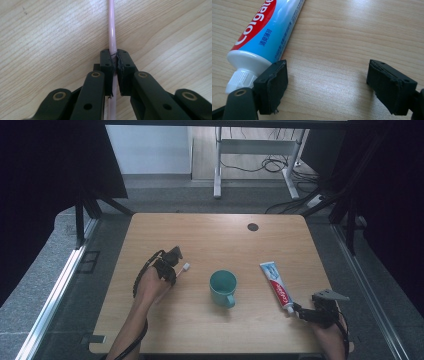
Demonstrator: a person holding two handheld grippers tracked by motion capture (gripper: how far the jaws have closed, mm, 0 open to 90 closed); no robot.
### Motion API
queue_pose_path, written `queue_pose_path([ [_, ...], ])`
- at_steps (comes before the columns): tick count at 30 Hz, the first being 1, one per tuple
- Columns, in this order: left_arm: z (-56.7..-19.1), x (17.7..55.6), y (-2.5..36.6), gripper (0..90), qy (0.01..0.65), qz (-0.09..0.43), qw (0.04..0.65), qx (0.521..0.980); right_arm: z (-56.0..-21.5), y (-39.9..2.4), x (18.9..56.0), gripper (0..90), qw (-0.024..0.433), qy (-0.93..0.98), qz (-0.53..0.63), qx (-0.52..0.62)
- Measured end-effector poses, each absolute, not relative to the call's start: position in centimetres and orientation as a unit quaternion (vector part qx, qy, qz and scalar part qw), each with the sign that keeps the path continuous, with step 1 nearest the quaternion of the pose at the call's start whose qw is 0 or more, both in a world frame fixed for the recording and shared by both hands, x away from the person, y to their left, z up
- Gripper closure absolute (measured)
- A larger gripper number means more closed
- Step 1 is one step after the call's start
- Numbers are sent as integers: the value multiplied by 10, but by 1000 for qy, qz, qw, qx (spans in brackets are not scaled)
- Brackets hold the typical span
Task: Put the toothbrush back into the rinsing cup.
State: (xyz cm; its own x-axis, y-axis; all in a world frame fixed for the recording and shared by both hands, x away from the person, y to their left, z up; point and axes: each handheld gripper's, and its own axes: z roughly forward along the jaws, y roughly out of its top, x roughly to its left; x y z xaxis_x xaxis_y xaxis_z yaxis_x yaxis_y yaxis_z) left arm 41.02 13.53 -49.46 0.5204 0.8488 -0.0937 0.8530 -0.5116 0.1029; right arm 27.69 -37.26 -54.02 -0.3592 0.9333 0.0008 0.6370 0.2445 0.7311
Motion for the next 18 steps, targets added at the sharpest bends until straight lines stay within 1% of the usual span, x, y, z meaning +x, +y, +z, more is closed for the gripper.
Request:
queue_pose_path([
  [18,-468,400,132,843,464,3,135,875,-540,-373,277,168,226,756,329,519],
])
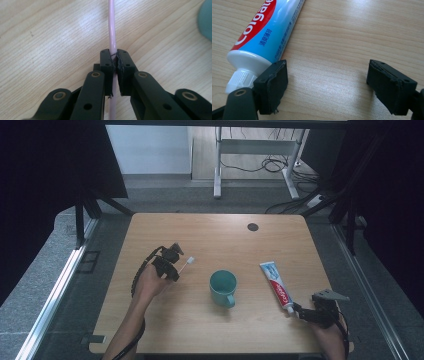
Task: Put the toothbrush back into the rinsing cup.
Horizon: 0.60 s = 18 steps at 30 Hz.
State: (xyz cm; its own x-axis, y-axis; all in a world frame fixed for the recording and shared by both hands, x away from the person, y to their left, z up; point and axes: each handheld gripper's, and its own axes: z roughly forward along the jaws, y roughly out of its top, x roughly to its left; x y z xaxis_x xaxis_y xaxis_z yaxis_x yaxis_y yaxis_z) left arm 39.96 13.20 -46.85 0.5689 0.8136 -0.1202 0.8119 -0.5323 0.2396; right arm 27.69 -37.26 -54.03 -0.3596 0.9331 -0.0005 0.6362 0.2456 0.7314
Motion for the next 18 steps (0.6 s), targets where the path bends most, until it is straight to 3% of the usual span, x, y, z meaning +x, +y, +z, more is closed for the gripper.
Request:
queue_pose_path([
  [18,-446,384,126,843,423,22,206,882,-540,-373,277,169,226,756,328,519],
])
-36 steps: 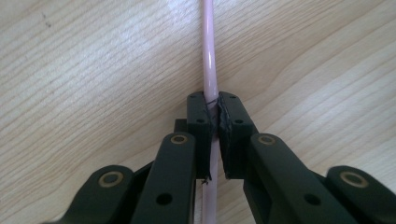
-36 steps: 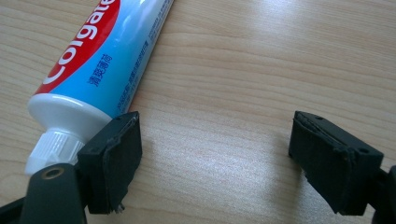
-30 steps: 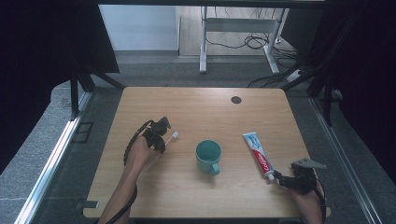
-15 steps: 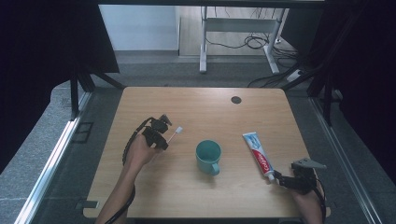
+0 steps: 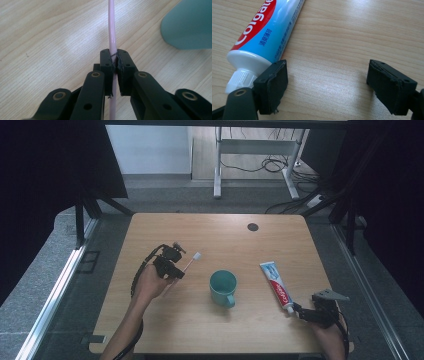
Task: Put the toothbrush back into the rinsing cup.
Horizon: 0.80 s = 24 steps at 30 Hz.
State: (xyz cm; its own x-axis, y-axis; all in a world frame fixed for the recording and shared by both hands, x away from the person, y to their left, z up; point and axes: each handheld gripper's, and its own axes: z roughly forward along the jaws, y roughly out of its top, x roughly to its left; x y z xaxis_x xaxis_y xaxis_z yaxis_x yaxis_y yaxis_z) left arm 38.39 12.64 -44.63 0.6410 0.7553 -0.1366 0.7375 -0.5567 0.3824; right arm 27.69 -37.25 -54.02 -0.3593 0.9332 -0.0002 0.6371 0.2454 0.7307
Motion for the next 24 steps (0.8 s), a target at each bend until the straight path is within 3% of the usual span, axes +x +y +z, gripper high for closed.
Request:
queue_pose_path([
  [24,-418,364,122,843,375,40,269,886,-540,-372,277,168,225,756,328,520],
])
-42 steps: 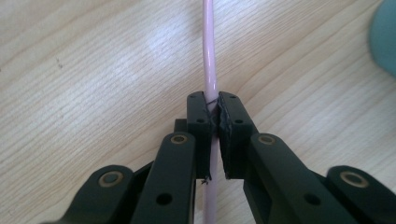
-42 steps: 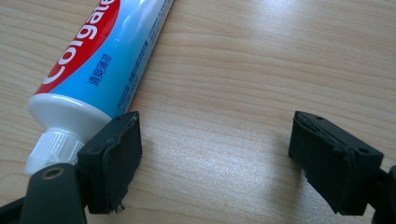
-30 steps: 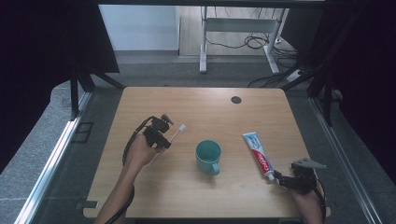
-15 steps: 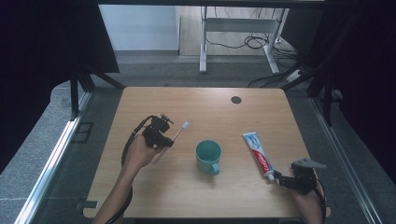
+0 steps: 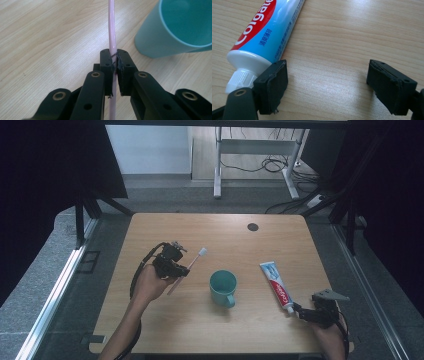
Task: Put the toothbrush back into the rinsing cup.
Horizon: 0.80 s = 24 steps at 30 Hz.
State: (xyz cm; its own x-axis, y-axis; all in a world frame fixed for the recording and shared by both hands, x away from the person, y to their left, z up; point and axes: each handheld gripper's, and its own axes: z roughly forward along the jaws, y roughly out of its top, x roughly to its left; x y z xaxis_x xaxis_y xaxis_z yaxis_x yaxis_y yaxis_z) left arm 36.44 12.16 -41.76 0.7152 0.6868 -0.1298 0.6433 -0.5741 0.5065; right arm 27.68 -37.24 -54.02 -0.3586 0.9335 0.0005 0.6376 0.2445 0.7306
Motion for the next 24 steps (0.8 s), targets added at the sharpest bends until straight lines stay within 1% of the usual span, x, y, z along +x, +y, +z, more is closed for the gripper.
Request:
queue_pose_path([
  [24,-386,349,100,843,323,58,348,878,-540,-372,277,169,225,756,328,519],
])
